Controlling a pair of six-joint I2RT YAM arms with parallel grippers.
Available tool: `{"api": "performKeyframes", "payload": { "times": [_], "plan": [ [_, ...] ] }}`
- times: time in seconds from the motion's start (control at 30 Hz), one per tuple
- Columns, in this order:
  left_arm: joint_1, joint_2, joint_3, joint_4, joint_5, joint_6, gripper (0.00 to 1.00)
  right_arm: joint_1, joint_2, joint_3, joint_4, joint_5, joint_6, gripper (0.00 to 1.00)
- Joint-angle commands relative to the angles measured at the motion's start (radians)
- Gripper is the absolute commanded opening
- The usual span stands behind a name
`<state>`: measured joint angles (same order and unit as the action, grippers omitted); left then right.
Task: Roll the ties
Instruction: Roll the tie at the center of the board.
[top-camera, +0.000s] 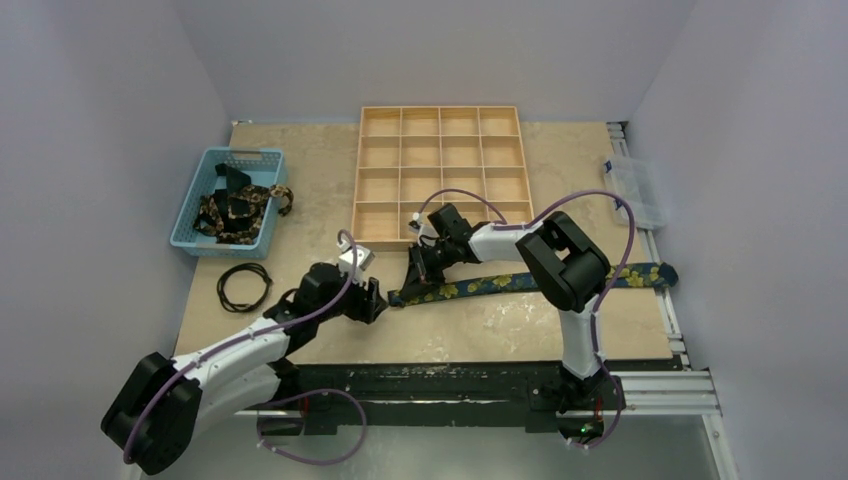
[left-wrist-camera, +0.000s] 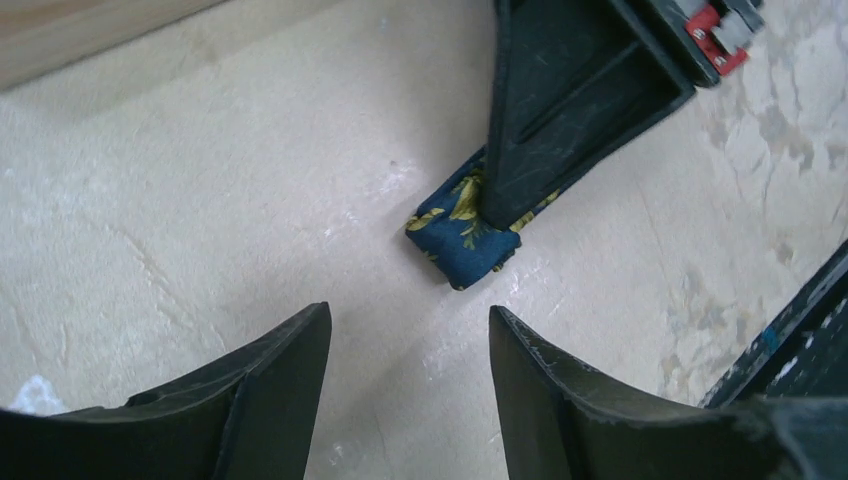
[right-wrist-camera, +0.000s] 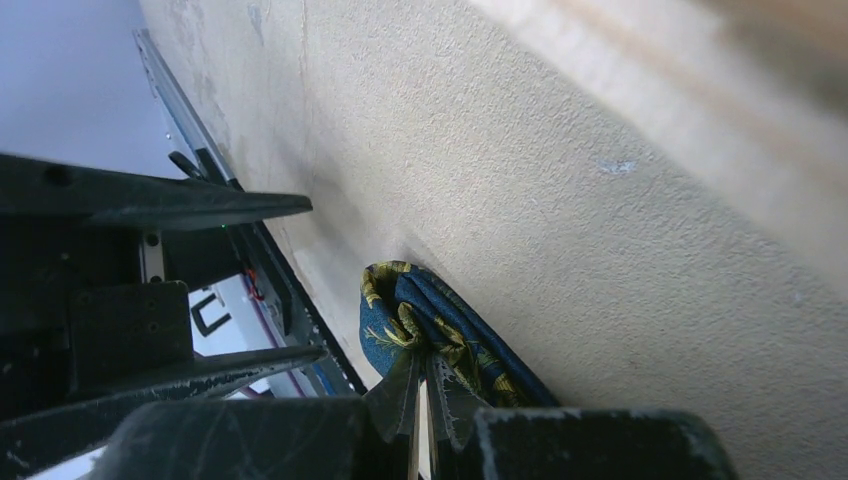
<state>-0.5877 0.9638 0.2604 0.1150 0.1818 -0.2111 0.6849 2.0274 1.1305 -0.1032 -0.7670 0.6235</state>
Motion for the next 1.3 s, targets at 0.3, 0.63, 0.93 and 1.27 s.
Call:
{"api": "performKeyframes", "payload": {
  "times": [0.3, 0.63, 0.93, 1.27],
  "plan": [
    [0.038, 0.071, -0.124, 0.284, -0.115, -0.645, 0.58, -0.006, 0.022, -0.018, -0.065, 0.090, -0.095, 0.00],
    [0.033, 0.288, -0.156, 0.635, -0.011, -0.731, 0.40, -0.005, 0.027, -0.018, -0.068, 0.098, -0.097, 0.00],
    [0.030, 0.237, -0.164, 0.541, -0.034, -0.709, 0.40, -0.006, 0.020, -0.009, -0.068, 0.097, -0.094, 0.00],
    [0.027, 0.391, -0.181, 0.717, -0.009, -0.784, 0.28, -0.006, 0.016, -0.005, -0.076, 0.097, -0.097, 0.00]
  ]
}}
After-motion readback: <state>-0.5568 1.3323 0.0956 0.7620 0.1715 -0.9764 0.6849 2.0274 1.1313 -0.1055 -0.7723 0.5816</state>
